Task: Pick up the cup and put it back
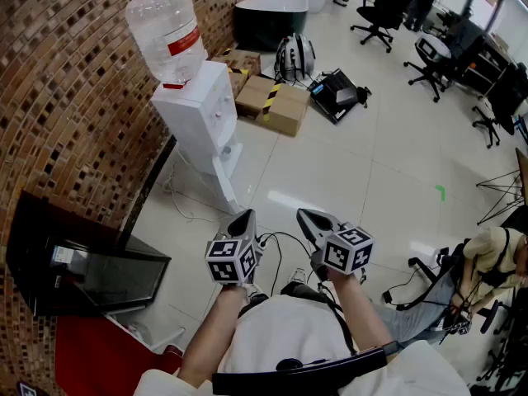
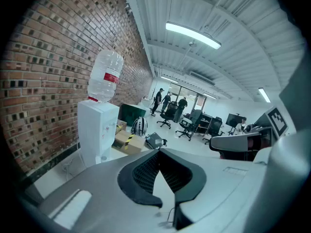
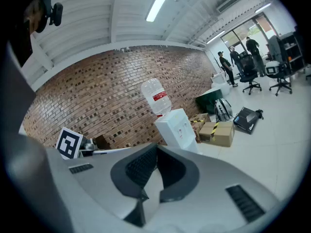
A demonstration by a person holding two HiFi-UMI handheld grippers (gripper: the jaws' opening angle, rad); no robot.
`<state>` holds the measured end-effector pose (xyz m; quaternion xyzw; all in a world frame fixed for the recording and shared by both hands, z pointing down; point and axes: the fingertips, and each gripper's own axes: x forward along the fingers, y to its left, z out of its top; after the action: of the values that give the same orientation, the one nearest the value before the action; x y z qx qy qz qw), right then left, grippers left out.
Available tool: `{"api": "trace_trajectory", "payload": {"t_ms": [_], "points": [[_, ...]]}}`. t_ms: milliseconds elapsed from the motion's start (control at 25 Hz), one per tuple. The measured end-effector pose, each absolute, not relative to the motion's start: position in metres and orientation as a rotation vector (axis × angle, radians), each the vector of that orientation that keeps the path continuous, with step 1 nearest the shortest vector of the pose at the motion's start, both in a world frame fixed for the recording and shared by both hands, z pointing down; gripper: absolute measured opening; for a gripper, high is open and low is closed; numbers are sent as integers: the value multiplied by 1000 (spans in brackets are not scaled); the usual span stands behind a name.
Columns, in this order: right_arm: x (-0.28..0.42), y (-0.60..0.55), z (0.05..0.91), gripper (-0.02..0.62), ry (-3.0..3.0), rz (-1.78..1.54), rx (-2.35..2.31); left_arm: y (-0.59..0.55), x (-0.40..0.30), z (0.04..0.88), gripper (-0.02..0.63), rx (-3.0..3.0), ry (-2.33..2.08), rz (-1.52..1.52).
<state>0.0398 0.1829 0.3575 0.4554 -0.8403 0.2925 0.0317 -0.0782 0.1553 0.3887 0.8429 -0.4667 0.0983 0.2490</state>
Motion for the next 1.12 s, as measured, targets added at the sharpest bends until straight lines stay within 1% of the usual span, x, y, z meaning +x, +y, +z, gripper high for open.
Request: {"api": "trace_trajectory", "payload": {"t_ms": [880, 1120], "points": [[46, 178, 362, 15, -2597, 933, 1370, 152, -67, 392, 5, 2295, -1272, 284], [37, 172, 361, 18, -2586, 930, 1379, 161, -97, 396, 5, 2260, -1294, 287]]}}
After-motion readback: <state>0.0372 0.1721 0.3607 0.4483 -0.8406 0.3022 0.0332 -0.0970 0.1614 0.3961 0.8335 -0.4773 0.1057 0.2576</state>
